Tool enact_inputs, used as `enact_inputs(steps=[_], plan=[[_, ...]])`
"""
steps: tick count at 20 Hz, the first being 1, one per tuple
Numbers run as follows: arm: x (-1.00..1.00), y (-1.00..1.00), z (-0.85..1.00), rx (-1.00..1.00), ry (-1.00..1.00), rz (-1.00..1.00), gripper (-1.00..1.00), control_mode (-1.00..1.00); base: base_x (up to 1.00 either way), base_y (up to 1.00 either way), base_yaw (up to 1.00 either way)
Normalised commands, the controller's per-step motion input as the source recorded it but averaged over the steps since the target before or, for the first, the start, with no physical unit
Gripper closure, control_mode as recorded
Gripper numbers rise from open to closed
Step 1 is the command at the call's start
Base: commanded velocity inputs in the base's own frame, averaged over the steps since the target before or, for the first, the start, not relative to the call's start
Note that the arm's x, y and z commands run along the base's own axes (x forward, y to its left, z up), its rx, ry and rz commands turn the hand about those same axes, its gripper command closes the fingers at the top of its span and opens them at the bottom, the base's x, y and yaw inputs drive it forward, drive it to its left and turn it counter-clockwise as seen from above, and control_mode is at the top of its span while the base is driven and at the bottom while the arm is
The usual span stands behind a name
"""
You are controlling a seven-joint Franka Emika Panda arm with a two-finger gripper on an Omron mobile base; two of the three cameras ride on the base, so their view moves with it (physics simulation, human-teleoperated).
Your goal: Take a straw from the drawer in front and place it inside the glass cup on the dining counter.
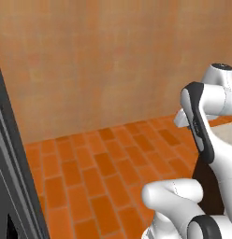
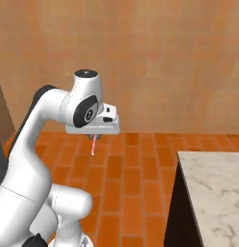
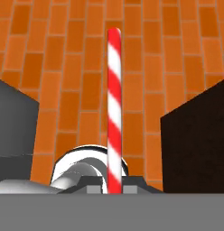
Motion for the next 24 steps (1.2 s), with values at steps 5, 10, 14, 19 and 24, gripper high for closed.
enact_inputs(steps=[5,10,14,19,24], plan=[[0.00,0.00,0.00,0.00,0.00,0.00,1.00,1.00,1.00,0.04,-0.33],[0.00,0.00,0.00,0.00,0.00,0.00,1.00,1.00,1.00,0.04,-0.41],[0.00,0.00,0.00,0.00,0.00,0.00,1.00,1.00,1.00,0.00,-0.45],[0.00,0.00,0.00,0.00,0.00,0.00,1.00,1.00,1.00,0.00,-0.49],[0.00,0.00,0.00,0.00,0.00,0.00,1.00,1.00,0.98,0.04,-0.50]])
